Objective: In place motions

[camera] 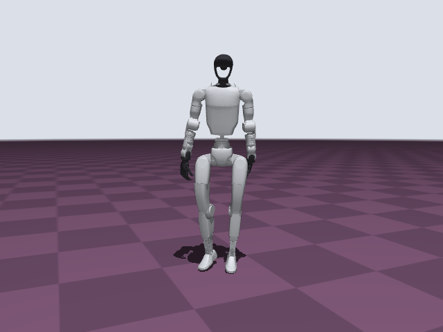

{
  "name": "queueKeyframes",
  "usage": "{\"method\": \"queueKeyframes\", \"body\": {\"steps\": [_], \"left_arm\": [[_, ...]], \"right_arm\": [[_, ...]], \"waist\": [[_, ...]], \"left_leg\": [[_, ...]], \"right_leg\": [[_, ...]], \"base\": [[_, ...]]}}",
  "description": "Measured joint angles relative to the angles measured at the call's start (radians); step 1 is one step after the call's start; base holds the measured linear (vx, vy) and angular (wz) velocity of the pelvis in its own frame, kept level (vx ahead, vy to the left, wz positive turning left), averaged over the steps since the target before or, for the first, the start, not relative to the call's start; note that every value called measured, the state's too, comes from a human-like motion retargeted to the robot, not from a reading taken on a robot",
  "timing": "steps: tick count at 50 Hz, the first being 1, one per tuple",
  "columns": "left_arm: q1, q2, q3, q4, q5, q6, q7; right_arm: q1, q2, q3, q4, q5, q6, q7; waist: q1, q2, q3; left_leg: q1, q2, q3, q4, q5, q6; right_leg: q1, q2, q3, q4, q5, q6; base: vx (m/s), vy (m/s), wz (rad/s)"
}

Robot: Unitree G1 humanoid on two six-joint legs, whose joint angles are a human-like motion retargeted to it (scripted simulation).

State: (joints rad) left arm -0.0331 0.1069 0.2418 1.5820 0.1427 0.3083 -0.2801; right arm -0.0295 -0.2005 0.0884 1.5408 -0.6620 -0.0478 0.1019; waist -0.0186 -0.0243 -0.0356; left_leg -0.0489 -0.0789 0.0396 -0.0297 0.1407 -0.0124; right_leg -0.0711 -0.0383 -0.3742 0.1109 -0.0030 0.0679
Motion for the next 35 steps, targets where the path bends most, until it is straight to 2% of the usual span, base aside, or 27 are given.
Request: {"method": "queueKeyframes", "body": {"steps": [4,10,21,25,30,35], "left_arm": [[-0.013,-0.021,-0.009,-0.004,0.001,-0.001,0.008],[-0.021,-0.070,-0.036,-0.012,-0.009,-0.019,-0.007],[-0.035,-0.100,-0.193,-0.047,0.154,-0.011,-0.019],[-0.019,-0.103,-0.206,-0.096,0.213,-0.019,-0.009],[-0.008,-0.100,-0.199,-0.109,0.176,-0.028,0.051],[-0.012,-0.094,-0.182,-0.103,0.130,-0.016,0.049]], "right_arm": [[-0.013,-0.004,-0.004,-0.019,0.000,0.002,0.032],[-0.046,0.004,0.001,-0.080,0.008,-0.001,0.098],[-0.038,0.033,0.012,-0.092,0.046,-0.012,0.115],[-0.041,0.030,0.031,-0.039,0.020,0.001,0.108],[-0.039,0.020,0.043,0.012,-0.008,0.006,0.062],[-0.027,0.000,0.021,0.029,0.006,0.001,0.045]], "waist": [[0.042,-0.011,-0.019],[0.013,0.028,-0.044],[-0.008,0.062,-0.067],[0.002,0.064,-0.059],[0.008,0.064,-0.023],[0.016,0.059,0.023]], "left_leg": [[0.007,-0.017,0.030,-0.001,-0.005,-0.003],[0.006,-0.002,0.033,0.003,-0.013,-0.010],[0.001,0.023,0.024,0.020,-0.042,-0.033],[-0.010,0.033,0.034,0.036,-0.052,-0.042],[-0.048,0.036,0.021,0.089,-0.049,-0.047],[-0.102,0.024,-0.004,0.136,-0.008,-0.062]], "right_leg": [[0.006,-0.004,0.030,-0.049,0.016,0.003],[0.012,0.011,0.023,-0.073,0.021,-0.018],[0.032,0.040,0.023,-0.095,-0.005,-0.044],[0.034,0.047,0.026,-0.102,-0.009,-0.054],[0.036,0.044,0.021,-0.109,-0.010,-0.062],[0.035,0.026,-0.004,-0.120,-0.006,-0.073]], "base": [[0.14,-0.07,-0.45],[0.14,-0.10,0.00],[0.15,-0.15,0.16],[0.10,-0.12,0.01],[0.03,-0.10,0.18],[-0.07,-0.03,0.39]]}}
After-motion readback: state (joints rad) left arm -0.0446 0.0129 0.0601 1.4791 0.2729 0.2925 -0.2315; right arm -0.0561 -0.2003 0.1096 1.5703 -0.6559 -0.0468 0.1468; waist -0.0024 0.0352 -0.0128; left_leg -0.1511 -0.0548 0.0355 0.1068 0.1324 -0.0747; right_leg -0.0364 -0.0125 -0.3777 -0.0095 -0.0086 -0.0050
